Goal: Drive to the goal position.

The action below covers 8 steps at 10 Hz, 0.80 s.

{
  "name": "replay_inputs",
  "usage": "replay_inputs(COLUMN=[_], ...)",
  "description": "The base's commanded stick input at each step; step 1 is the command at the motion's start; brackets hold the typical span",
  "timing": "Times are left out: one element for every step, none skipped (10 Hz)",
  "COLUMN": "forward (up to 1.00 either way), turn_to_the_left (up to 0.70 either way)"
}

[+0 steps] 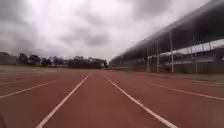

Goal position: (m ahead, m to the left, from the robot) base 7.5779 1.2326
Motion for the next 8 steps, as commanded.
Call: replay_inputs(forward=[0.7,0.7,0.7,0.7,0.7,0.7,0.7,0.7], turn_to_the_left=[0.0,0.0,0.0,0.0,0.0,0.0,0.0,0.0])
